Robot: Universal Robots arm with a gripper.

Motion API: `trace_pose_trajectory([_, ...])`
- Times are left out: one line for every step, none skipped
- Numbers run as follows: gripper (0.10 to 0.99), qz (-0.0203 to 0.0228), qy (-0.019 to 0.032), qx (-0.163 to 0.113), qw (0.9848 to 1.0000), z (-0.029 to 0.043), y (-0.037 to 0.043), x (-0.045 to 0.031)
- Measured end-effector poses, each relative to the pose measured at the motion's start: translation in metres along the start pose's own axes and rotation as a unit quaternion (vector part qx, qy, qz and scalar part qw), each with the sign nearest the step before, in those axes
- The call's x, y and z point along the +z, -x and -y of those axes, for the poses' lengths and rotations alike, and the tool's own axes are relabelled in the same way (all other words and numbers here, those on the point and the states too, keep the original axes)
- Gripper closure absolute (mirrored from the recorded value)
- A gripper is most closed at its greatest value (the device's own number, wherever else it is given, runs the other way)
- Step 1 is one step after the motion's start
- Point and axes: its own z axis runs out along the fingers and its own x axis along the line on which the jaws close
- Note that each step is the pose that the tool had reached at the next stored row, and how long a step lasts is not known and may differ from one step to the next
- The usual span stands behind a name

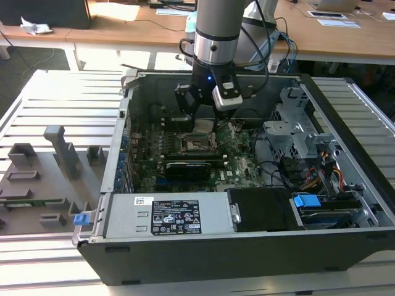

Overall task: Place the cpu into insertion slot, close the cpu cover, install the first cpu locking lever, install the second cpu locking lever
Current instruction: 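Place the cpu into insertion slot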

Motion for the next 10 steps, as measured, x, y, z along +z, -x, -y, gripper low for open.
trace_pose_trajectory([0.545, 0.0001, 0.0000, 0.006, 1.0000, 0.0000, 0.0000, 0.0000])
trace_pose_trajectory([0.545, 0.0002, 0.0000, 0.013, 0.9999, 0.0000, 0.0000, 0.0000])
trace_pose_trajectory([0.545, 0.0003, 0.0000, 0.019, 0.9998, 0.0000, 0.0000, 0.0000])
trace_pose_trajectory([0.545, 0.0005, -0.0001, 0.030, 0.9995, 0.0000, 0.0000, 0.0001])
trace_pose_trajectory([0.545, 0.0007, -0.0001, 0.042, 0.9991, 0.0000, 0.0000, 0.0001])
trace_pose_trajectory([0.545, 0.0008, -0.0002, 0.048, 0.9989, 0.0000, 0.0000, 0.0001])
trace_pose_trajectory([0.545, 0.0009, -0.0002, 0.054, 0.9985, 0.0000, 0.0000, 0.0001])
trace_pose_trajectory([0.545, 0.0010, -0.0002, 0.060, 0.9982, 0.0000, 0.0000, 0.0001])
trace_pose_trajectory([0.545, 0.0011, -0.0003, 0.067, 0.9978, 0.0000, 0.0000, 0.0001])
trace_pose_trajectory([0.545, 0.0013, -0.0003, 0.078, 0.9969, 0.0000, 0.0000, 0.0002])
